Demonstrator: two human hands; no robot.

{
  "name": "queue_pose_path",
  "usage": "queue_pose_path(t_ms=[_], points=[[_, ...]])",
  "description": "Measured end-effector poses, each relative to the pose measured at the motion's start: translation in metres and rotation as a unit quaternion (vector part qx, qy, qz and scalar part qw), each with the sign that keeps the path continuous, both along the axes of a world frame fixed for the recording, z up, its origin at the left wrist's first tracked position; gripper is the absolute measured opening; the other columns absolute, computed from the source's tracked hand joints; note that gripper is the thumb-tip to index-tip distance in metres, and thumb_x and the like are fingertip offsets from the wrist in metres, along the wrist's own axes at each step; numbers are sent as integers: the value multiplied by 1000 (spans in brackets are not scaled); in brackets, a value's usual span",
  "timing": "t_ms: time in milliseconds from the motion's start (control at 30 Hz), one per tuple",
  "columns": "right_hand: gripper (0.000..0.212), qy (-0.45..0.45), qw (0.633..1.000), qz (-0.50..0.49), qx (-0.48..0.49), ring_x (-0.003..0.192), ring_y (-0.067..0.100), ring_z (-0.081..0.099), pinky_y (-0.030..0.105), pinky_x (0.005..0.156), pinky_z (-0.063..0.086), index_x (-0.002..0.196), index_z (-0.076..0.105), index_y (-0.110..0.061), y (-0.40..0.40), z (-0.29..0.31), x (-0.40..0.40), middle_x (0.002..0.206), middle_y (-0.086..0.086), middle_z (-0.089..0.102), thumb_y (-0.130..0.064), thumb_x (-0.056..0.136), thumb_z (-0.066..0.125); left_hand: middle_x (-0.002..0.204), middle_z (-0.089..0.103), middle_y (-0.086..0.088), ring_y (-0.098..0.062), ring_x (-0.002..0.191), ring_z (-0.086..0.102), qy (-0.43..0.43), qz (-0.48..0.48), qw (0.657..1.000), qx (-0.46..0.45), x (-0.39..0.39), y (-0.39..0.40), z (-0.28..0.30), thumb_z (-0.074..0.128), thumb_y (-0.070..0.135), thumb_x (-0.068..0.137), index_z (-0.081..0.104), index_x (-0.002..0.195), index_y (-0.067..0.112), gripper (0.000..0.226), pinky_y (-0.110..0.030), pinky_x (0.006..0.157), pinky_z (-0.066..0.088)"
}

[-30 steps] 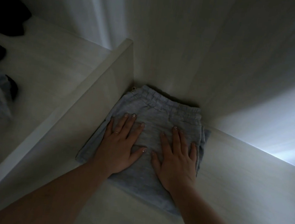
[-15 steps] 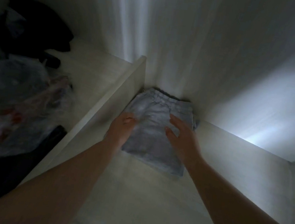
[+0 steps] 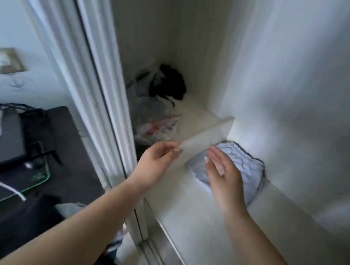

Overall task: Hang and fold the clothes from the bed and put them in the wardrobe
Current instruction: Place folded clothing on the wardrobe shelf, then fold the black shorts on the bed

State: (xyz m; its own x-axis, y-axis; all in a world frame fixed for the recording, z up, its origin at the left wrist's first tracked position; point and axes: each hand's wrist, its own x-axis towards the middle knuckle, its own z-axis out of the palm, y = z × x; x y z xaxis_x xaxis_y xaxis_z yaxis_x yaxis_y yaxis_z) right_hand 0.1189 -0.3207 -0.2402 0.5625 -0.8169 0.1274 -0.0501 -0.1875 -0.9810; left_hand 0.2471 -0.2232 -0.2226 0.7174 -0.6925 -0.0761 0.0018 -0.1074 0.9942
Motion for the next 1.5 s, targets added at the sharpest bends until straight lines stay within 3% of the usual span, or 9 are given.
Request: queue_pose_path(t_ms=[133,233,400,700,933,1167,1333,1500], points=[[32,-39,992,113,-40,113,-2,58,25,100,42,108,57,-43,74,40,2,121,-7,64,-15,92,60,97,72,3,-2,90,65,-7,73,997,-36,-29,108,39,60,18,93,65,103,17,11,-14,79,48],[32,-70,979,186,-44,115,1,57,28,102,42,108,58,-45,135,63,9,119,-12,64,-18,92,59,106,72,-3,-13,101,65,-8,141,989,-47,-52,185,60,60,22,92,66,103,21,13,-29,88,50],[29,-79,942,320,-60,116,-1,56,29,103,41,106,58,-49,238,88,19,118,-17,63,-24,90,60,103,73,5,-10,102,66,-4,257,965,-54,-79,297,76,56,21,94,65,106,23,15,-36,97,49],[30,-55,852,509,-105,115,-8,53,21,100,41,113,55,-47,424,103,32,121,-20,61,-25,93,58,101,73,6,-10,101,66,6,461,885,-70,-124,501,76,55,20,95,67,106,21,16,-33,94,50],[30,-47,775,623,-95,113,-9,54,17,96,42,111,55,-46,613,89,18,121,-19,61,-22,93,57,99,74,4,-10,97,67,16,580,809,-91,-187,683,65,57,18,94,67,103,20,13,-32,92,49],[23,-17,694,713,-101,118,1,54,31,104,43,112,55,-46,809,53,-13,122,-16,61,-35,92,58,102,73,0,-18,100,66,36,680,730,-65,-262,866,41,59,20,93,66,104,20,13,-36,93,50],[29,16,644,760,-85,114,-4,54,23,99,43,105,54,-49,903,30,-27,116,-23,60,-24,92,58,100,73,1,-16,99,66,64,727,682,-39,-300,948,13,58,22,94,66,107,18,16,-38,93,50],[26,45,607,788,-89,109,-10,54,15,91,42,103,55,-49,965,15,-22,113,-25,60,-26,92,60,101,73,3,-12,99,66,96,753,650,-42,-313,1000,-13,56,25,95,66,105,21,15,-33,91,50]])
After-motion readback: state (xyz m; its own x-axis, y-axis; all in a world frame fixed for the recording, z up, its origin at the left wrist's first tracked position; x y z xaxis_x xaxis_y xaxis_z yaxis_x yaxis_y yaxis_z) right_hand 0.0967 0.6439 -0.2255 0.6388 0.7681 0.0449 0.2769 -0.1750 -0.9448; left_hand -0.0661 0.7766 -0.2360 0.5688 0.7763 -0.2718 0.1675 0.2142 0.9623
